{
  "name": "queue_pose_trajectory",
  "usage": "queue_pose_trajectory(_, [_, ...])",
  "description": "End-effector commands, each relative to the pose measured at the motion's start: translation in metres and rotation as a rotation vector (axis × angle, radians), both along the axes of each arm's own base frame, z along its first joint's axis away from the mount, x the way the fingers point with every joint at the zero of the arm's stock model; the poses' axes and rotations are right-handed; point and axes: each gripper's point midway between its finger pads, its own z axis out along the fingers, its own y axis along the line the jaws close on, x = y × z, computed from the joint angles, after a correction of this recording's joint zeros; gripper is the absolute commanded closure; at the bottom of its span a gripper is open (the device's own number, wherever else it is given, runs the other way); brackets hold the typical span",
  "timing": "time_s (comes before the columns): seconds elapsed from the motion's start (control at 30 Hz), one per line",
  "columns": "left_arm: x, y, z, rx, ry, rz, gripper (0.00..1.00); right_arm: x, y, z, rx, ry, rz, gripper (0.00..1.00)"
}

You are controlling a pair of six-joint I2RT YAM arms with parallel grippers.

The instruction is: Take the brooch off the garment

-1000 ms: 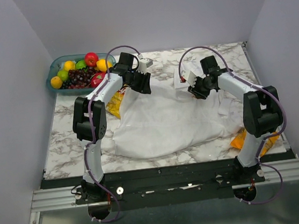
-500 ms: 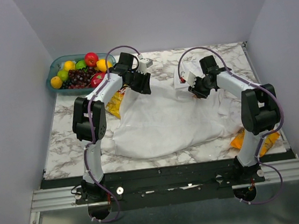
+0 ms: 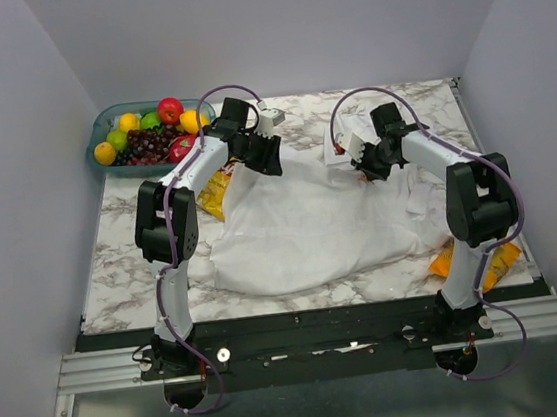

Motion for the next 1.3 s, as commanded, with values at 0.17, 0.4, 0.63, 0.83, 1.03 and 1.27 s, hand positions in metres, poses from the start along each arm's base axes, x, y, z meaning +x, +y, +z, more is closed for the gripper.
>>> queue_pose_trajectory(0.17, [0.0,-0.04,0.075,-0.272,-0.159,-0.107,0.5,-0.012,0.022,0.045,0.173,-0.047,-0.022,1.0])
queue_pose_trajectory(0.4, [-0.003,-0.082,0.113,-0.499,-0.202,-0.17,0.49,-0.047,0.064,0.09,0.461,0.06,-0.033,1.0])
queue_pose_trajectory(0.63, [-0.035,-0.107,0.099,-0.547,-0.138,-0.295,0.5,-0.058,0.068,0.087,0.49,0.141,-0.053,1.0])
queue_pose_trajectory(0.83, [-0.063,-0.127,0.081,-0.564,-0.052,-0.385,0.5,-0.054,0.073,0.088,0.514,0.167,-0.072,1.0])
queue_pose_trajectory(1.03, [-0.071,-0.133,0.064,-0.561,-0.007,-0.395,0.5,-0.053,0.076,0.094,0.559,0.208,-0.101,1.0])
queue_pose_trajectory(1.27, [-0.065,-0.133,0.04,-0.527,0.011,-0.385,0.5,-0.055,0.08,0.1,0.574,0.253,-0.1,1.0])
